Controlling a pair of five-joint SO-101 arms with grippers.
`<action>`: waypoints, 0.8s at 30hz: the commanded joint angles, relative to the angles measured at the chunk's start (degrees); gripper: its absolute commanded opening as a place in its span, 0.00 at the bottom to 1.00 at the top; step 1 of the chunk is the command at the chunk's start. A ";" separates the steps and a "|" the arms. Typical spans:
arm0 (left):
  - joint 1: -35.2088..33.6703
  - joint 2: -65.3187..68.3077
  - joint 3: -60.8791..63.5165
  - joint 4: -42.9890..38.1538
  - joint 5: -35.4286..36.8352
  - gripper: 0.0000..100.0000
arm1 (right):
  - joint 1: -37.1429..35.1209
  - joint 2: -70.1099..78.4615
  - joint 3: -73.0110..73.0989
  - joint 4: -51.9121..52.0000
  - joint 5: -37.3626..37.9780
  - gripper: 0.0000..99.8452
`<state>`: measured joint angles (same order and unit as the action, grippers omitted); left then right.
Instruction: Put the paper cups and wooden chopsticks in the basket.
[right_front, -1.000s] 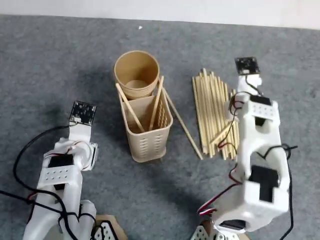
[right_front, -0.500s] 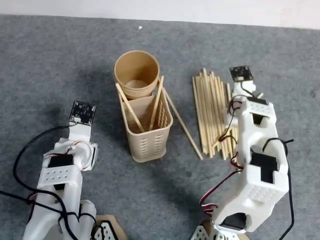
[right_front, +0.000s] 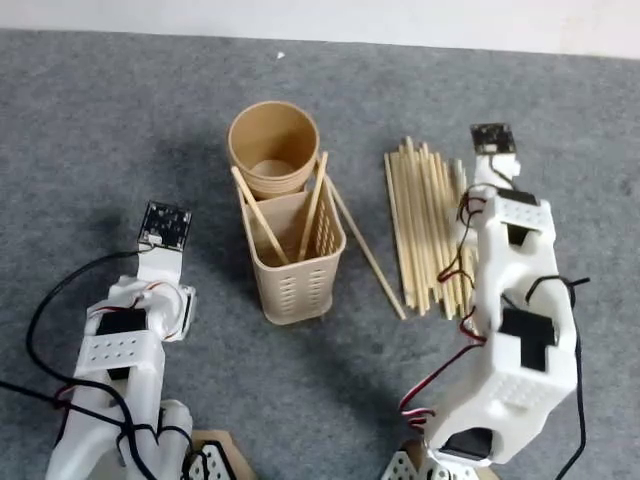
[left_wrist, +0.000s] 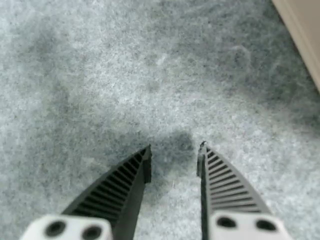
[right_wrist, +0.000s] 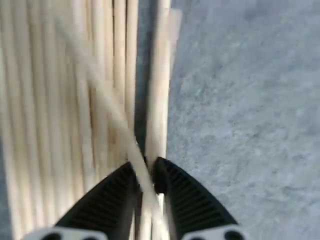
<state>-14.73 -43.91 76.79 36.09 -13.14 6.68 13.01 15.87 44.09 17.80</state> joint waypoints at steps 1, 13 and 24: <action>0.57 -0.66 -0.22 -0.88 0.18 0.18 | -1.98 -8.57 -2.15 -0.48 -1.58 0.00; 0.57 -0.66 -0.22 -0.88 0.18 0.18 | -11.56 -33.54 -3.21 -1.27 -12.84 0.00; 0.66 -0.57 0.04 -2.46 0.18 0.18 | -29.41 -41.89 -23.60 -5.41 -16.62 0.00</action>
<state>-14.73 -43.91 76.88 35.91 -13.14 -18.46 -27.16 -0.84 39.60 1.80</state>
